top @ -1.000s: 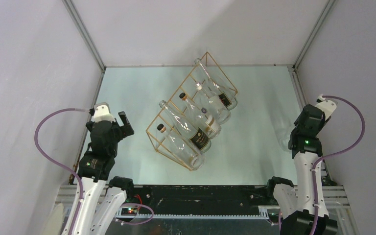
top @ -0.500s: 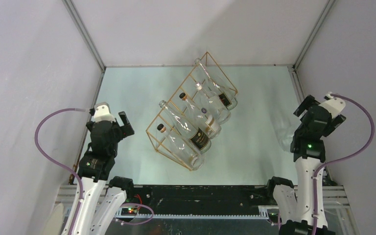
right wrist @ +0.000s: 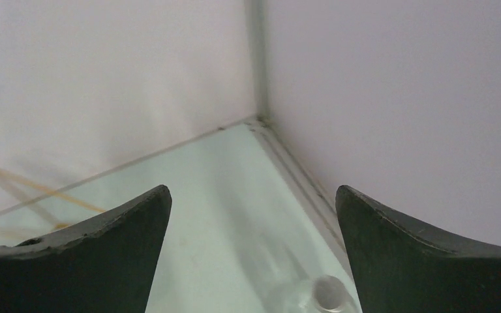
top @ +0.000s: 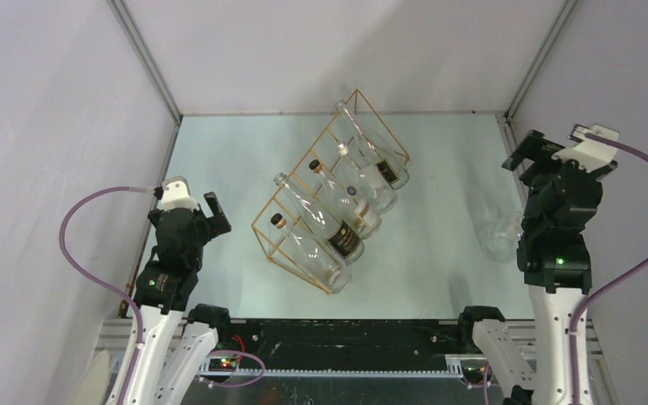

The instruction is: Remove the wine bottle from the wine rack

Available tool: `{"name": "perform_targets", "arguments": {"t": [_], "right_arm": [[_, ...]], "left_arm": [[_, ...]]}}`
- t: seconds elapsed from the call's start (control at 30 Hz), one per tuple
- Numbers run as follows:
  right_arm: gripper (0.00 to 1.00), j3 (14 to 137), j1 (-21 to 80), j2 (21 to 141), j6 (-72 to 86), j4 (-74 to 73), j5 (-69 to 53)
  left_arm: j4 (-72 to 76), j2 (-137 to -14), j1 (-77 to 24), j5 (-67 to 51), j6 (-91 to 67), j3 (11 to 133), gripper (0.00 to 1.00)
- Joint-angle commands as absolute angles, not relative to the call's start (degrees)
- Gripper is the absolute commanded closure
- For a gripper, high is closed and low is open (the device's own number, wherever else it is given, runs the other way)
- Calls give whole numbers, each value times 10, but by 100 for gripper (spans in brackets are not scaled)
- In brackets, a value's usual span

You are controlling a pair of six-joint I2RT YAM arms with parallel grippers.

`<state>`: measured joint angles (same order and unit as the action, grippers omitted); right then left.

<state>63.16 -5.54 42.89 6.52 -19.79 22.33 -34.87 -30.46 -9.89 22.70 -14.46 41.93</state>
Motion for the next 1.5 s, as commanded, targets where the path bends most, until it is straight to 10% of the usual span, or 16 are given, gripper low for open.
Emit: {"name": "perform_targets", "arguments": {"t": [0.0,0.47,1.47], "right_arm": [[0,701,35,463,32,-238,211],[1,804,246,675,-40,-275,-4],[24,1149,304,1130,-142,-268,18]], "left_arm": [[-334,-299,-102,236,-132,414,2],[-330,-296,-102,233,-129,414,2],[-331,-287,-102,227,-127,413,2]]}}
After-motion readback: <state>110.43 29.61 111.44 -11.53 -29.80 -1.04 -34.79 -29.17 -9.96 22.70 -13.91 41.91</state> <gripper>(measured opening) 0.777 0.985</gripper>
